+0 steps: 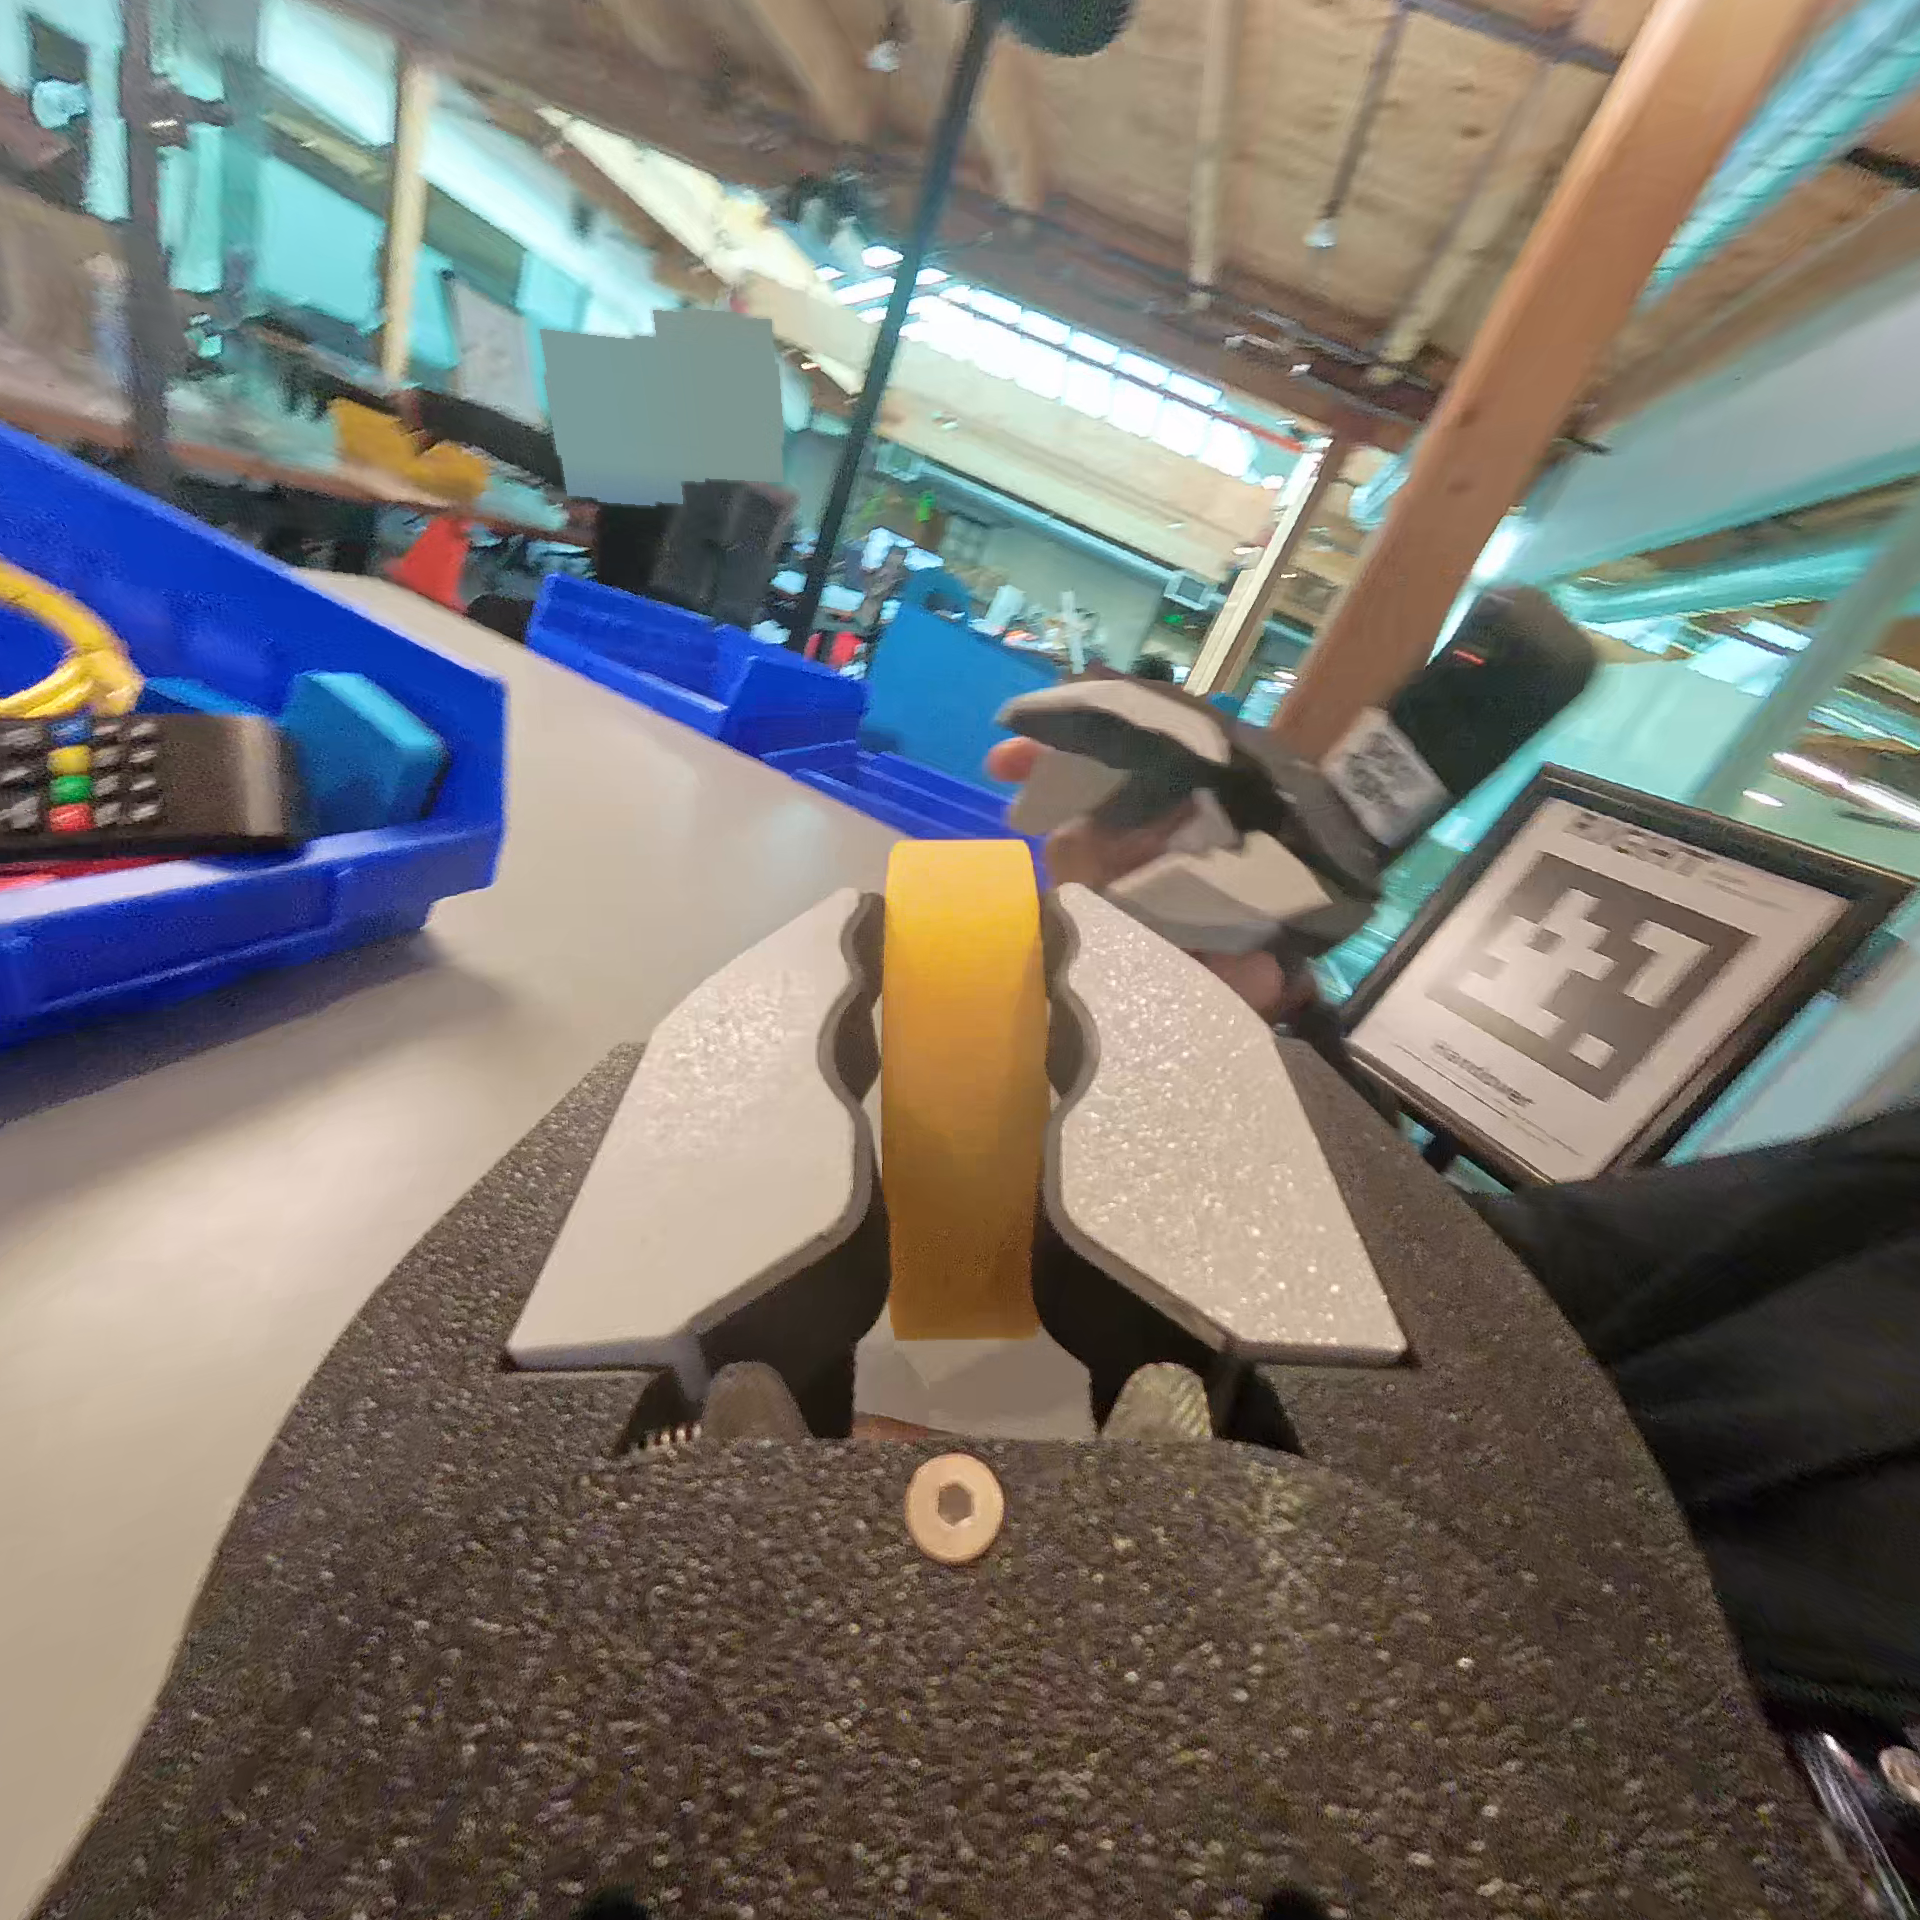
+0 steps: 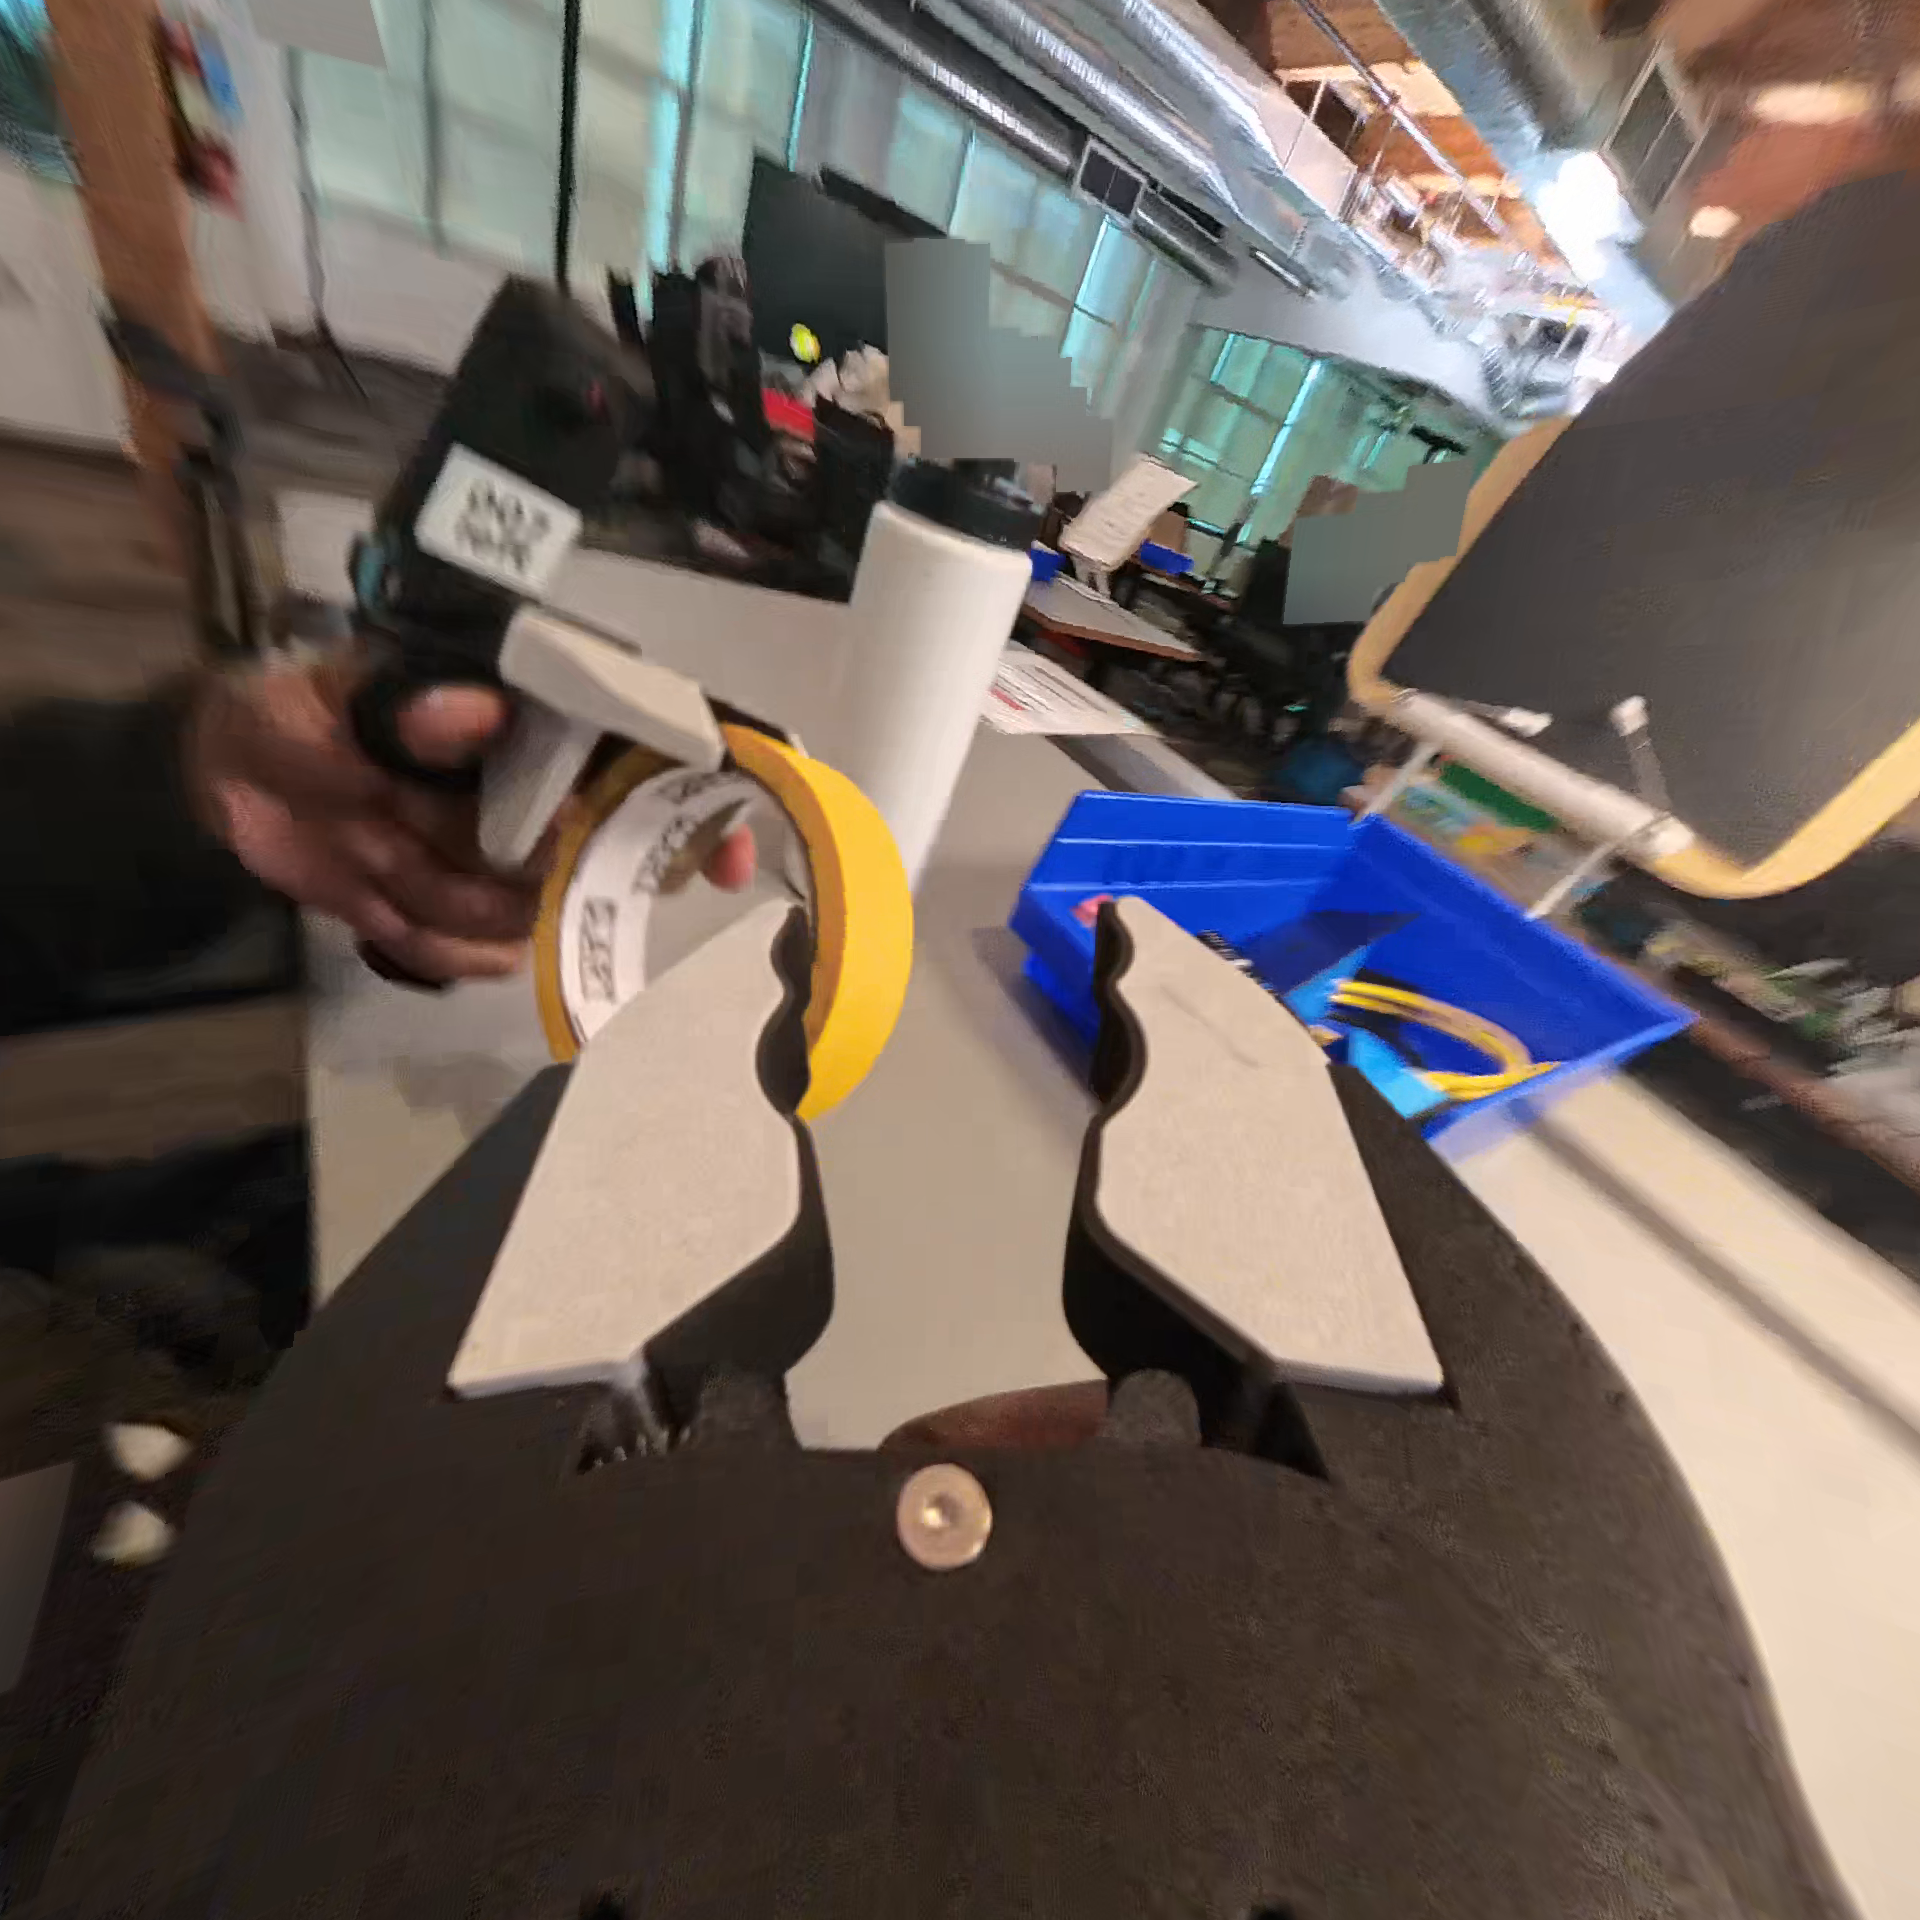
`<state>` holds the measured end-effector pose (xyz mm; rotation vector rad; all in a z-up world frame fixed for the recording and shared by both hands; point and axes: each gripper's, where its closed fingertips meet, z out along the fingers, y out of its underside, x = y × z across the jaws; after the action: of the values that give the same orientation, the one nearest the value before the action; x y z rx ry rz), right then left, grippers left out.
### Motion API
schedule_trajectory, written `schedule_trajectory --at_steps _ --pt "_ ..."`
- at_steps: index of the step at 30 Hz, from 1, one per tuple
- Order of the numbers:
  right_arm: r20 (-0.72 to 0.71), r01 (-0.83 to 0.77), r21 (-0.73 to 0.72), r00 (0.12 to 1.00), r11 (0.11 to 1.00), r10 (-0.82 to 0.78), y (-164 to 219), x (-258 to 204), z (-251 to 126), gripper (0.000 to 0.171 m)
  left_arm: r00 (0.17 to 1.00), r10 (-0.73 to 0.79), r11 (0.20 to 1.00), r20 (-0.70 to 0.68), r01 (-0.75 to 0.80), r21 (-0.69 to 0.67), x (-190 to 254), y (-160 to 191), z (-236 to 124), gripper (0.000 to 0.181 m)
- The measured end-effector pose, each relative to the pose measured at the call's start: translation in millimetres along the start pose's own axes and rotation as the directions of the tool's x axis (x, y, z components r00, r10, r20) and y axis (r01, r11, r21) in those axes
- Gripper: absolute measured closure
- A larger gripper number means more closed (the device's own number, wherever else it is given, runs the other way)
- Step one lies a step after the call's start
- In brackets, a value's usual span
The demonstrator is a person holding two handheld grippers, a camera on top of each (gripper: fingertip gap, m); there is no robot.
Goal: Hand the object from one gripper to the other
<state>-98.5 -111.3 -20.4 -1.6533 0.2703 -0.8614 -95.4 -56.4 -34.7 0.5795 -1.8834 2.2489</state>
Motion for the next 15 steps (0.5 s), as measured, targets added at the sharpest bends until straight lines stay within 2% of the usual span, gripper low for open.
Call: schedule_trajectory --at_steps 2,6,8,11,15 --pt "0.009 0.244 -0.06 0.97 0.968 -0.244 2 -17 0 0.12 0.997 -0.013 1.0 0.082 0.014 -0.007 -9 0 -1 0.152" --pt "0.163 0.618 -0.163 0.786 0.769 -0.597 29 -67 15 0.119 0.98 -0.008 1.0 0.201 0.007 0.002 -19 -2 -3 0.152" --pt "0.185 0.695 -0.206 0.719 0.689 -0.67 40 -77 25 0.116 0.97 0.007 1.0 0.244 -0.007 0.001 -20 -3 -4 0.152" --pt "0.176 0.739 -0.274 0.668 0.616 -0.723 52 -79 39 0.112 0.96 0.001 1.0 0.281 -0.006 0.017 -18 -7 -6 0.152" --pt "0.115 0.789 -0.371 0.562 0.489 -0.819 62 -68 53 0.124 0.965 -0.048 0.997 0.257 0.033 0.065 -9 -12 -5 0.152"
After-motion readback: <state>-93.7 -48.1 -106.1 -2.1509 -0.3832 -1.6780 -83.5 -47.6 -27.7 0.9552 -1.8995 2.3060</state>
